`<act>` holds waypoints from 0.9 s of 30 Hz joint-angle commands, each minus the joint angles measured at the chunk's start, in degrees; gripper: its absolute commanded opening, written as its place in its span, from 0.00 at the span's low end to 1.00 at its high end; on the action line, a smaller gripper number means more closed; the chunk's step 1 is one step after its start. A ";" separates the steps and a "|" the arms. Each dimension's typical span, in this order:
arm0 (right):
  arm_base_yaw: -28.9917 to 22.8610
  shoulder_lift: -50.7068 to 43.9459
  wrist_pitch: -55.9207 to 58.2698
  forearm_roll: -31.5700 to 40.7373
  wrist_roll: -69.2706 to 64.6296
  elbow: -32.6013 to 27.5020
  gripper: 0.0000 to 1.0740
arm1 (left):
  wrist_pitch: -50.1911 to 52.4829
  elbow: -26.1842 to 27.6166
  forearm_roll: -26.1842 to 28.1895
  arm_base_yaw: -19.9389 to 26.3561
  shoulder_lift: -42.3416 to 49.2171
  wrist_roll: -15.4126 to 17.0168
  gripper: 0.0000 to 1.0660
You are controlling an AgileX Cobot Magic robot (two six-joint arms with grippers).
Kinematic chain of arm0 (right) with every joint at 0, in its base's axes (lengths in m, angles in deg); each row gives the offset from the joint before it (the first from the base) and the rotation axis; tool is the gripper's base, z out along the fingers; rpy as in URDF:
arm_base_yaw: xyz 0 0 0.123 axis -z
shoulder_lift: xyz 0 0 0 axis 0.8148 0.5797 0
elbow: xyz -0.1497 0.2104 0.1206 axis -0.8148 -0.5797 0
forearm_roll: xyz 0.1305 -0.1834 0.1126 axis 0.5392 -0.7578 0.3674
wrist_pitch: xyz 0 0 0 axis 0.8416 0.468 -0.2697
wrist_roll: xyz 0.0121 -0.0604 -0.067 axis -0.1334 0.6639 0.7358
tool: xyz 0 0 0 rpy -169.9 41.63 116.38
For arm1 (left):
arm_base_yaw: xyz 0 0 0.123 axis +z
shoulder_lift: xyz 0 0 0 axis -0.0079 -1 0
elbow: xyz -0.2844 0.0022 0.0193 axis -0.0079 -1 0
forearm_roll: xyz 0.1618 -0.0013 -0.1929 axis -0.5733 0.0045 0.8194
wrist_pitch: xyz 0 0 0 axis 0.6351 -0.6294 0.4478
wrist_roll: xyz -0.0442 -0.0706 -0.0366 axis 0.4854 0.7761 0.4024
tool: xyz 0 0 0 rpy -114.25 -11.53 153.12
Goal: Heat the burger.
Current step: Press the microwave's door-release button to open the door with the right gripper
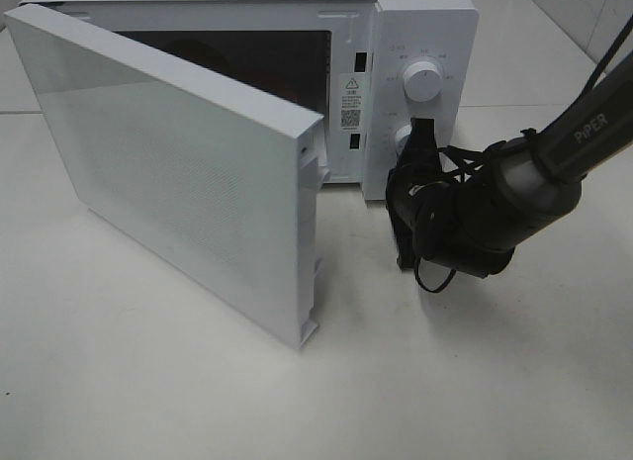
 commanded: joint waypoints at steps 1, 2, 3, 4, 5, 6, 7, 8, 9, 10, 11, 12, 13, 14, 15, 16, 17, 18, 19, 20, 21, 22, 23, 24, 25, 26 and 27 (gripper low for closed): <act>1.38 -0.97 -13.52 -7.56 0.57 3.95 0.00 | 0.52 -0.23 0.11 0.17 1.32 0.23 0.88; 1.38 -0.97 -12.95 -7.45 0.52 3.21 0.00 | 0.52 -0.23 0.11 0.17 1.32 0.23 0.88; 1.38 -0.97 -12.95 -7.45 0.52 3.21 0.00 | 0.52 -0.23 0.11 0.17 1.32 0.23 0.88; 1.38 -0.97 -12.32 -7.45 0.46 2.81 0.00 | 0.52 -0.23 0.11 0.17 1.32 0.23 0.88; 1.38 -0.97 -12.32 -7.45 0.46 2.81 0.00 | 0.52 -0.23 0.11 0.17 1.32 0.23 0.88; 1.26 -0.97 -11.63 -7.45 0.23 2.18 0.00 | 0.52 -0.23 0.11 0.17 1.32 0.23 0.88; 1.20 -0.97 -10.94 -7.45 0.23 2.06 0.00 | 0.52 -0.23 0.11 0.17 1.32 0.23 0.88; 1.20 -0.97 -10.94 -7.45 0.23 2.06 0.00 | 0.52 -0.23 0.11 0.17 1.32 0.23 0.88; 1.20 -1.03 -10.71 -7.45 0.23 1.66 0.00 | 0.52 -0.23 0.11 0.17 1.32 0.23 0.88; 1.20 -1.32 -10.60 -7.45 0.23 1.32 0.00 | 0.52 -0.23 0.11 0.17 1.32 0.23 0.88; 1.20 -1.32 -10.60 -7.45 0.23 1.32 0.00 | 0.52 -0.23 0.11 0.17 1.32 0.23 0.88; 1.20 -2.06 -9.80 -7.45 0.23 0.34 0.00 | 0.52 -0.23 0.11 0.17 1.32 0.23 0.88; 1.20 -2.41 -9.28 -7.33 0.29 -0.06 0.00 | 0.52 -0.23 0.11 0.17 1.32 0.23 0.88; 1.20 -2.41 -9.28 -7.33 0.29 -0.06 0.00 | 0.52 -0.23 0.11 0.17 1.32 0.23 0.88; 1.20 -3.09 -8.08 -7.16 0.46 -1.09 0.00 | 0.52 -0.23 0.11 0.17 1.32 0.23 0.88; 1.20 -3.32 -7.28 -7.16 0.46 -1.49 0.00 | 0.52 -0.23 0.11 0.17 1.32 0.23 0.88; 1.20 -3.32 -7.28 -7.16 0.46 -1.49 0.00 | 0.52 -0.23 0.11 0.17 1.32 0.23 0.88; 1.20 -3.72 -4.87 -7.16 0.46 -2.18 0.00 | 0.52 -0.23 0.11 0.17 1.32 0.23 0.88; 1.20 -4.24 -3.09 -7.05 0.34 -3.04 0.00 | 0.52 -0.23 0.11 0.17 1.32 0.23 0.88; 1.20 -4.24 -3.09 -7.05 0.34 -3.04 0.00 | 0.52 -0.23 0.11 0.17 1.32 0.23 0.88; 1.20 -4.41 -2.12 -7.05 0.40 -3.44 0.00 | 0.52 -0.23 0.11 0.17 1.32 0.23 0.88; 1.20 -4.98 0.00 -7.05 0.46 -4.30 0.00 | 0.52 -0.23 0.11 0.17 1.32 0.23 0.88; 1.20 -4.98 0.00 -7.05 0.46 -4.30 0.00 | 0.52 -0.23 0.11 0.17 1.32 0.23 0.88; 1.20 -5.39 1.15 -7.10 0.46 -4.81 0.00 | 0.52 -0.23 0.11 0.17 1.32 0.23 0.88; 0.80 -5.84 2.81 -7.68 0.46 -5.79 0.00 | 0.52 -0.23 0.11 0.17 1.32 0.23 0.88; 0.80 -5.84 2.81 -7.68 0.46 -5.79 0.00 | 0.52 -0.23 0.11 0.17 1.32 0.23 0.88; 0.52 -6.07 3.27 -7.56 0.46 -6.25 0.00 | 0.52 -0.23 0.11 0.17 1.32 0.17 0.88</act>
